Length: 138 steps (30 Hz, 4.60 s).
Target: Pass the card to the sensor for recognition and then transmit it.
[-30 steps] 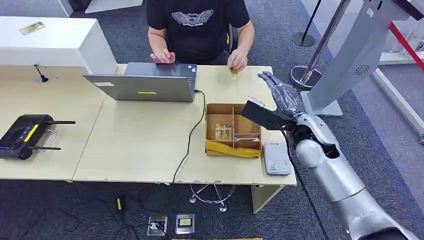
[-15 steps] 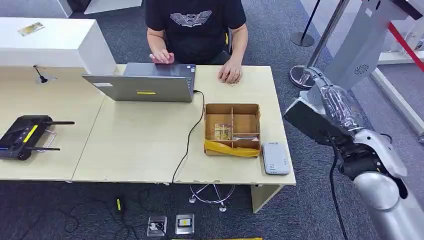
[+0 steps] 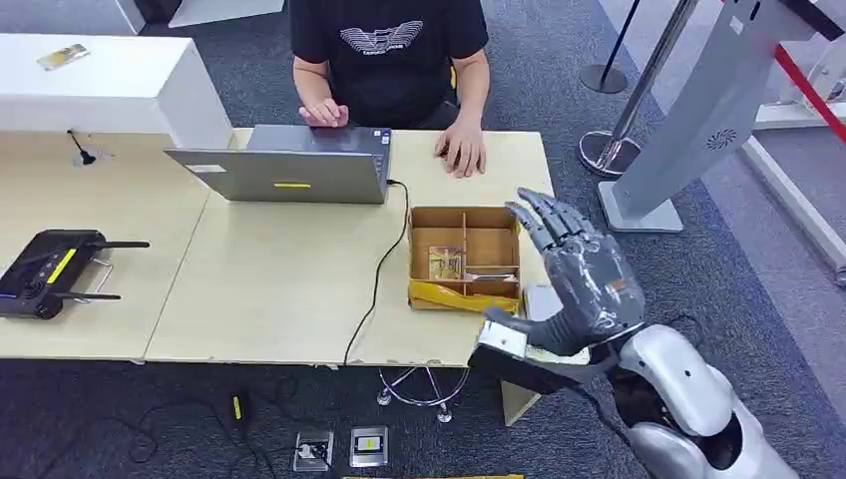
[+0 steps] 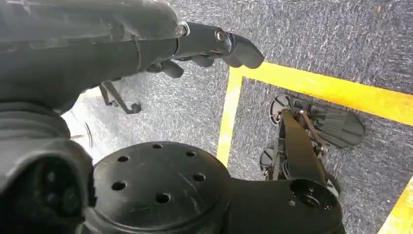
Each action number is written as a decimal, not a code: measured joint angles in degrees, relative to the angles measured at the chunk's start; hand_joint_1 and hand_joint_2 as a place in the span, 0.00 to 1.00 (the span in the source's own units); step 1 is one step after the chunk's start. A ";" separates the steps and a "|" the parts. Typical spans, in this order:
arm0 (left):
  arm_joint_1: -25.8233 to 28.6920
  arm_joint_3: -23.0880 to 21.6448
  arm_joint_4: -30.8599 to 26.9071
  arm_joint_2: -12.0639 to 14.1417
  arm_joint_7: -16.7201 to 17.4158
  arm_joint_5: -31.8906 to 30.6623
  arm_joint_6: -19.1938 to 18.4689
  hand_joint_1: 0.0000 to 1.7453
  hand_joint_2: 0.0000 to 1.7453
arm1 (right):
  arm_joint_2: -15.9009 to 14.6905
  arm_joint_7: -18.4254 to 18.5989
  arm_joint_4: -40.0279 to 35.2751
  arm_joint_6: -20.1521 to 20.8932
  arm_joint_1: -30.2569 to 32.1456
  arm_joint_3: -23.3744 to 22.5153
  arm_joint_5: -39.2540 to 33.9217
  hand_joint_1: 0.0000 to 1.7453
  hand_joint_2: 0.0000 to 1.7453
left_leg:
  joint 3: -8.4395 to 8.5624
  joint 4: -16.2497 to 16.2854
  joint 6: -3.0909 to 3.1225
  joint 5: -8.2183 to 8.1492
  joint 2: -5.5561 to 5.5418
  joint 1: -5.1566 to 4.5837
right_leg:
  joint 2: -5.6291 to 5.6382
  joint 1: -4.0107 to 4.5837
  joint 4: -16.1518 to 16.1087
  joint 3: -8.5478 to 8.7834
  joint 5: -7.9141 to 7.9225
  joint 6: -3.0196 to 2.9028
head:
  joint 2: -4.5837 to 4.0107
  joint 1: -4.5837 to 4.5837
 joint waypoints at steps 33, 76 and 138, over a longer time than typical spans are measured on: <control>-0.28 -0.02 0.00 -0.48 1.05 2.29 -1.49 0.00 0.00 | 18.82 -1.22 21.31 4.28 -4.77 6.44 11.45 0.00 1.00 | -0.03 0.00 -0.03 0.02 -0.03 0.02 | -0.02 0.02 0.02 -0.01 0.00 0.00 | 0.00 0.00; -0.35 -1.73 0.00 0.28 1.97 4.24 -1.81 0.00 0.00 | 21.66 1.29 33.92 1.40 -5.19 -1.32 17.65 0.00 1.00 | 0.00 0.00 -0.04 0.03 -0.01 0.02 | 0.01 0.02 0.01 -0.03 0.00 -0.01 | 0.00 0.00; -0.51 -2.84 -0.02 0.28 5.68 9.42 1.20 0.00 0.00 | 28.87 -4.76 47.52 1.40 -11.97 -1.69 20.89 0.00 1.00 | -0.01 0.00 -0.07 0.06 -0.01 0.02 | 0.01 0.02 0.03 -0.03 0.04 -0.05 | 0.00 0.02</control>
